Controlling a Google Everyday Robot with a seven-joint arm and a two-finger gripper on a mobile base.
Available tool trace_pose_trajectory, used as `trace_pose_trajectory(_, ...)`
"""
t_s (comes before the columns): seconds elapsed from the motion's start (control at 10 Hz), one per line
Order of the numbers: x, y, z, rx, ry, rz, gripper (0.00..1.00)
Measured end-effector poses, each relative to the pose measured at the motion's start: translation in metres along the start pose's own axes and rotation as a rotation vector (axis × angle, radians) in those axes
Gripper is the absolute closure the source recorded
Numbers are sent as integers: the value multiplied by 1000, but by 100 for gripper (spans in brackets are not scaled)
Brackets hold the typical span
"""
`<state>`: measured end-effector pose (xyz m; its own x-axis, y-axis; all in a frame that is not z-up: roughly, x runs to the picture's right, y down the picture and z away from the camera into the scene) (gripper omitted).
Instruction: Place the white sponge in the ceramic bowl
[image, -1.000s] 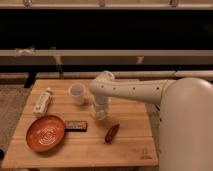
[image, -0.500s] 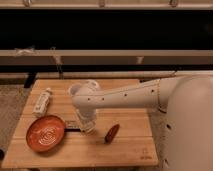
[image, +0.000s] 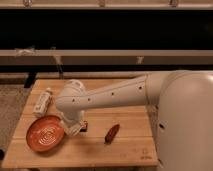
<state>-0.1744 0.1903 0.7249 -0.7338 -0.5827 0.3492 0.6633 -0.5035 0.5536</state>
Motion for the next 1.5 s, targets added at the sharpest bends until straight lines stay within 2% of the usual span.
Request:
trace_pose_trajectory(0.2, 16, -11, 12, 28, -9, -37, 86)
trace_pose_trajectory(0.3, 24, -16, 18, 42, -11, -59, 83)
trace_pose_trajectory(0.8, 63, -45, 44, 101, -27, -155, 32)
trace_pose_trajectory(1.0, 69, -68, 46, 118, -32, -206, 20)
trace_pose_trajectory(1.2, 75, -88, 48, 135, -29, -248, 20)
trace_pose_trajectory(1.5, 80, -97, 48, 159, -10, -285, 20)
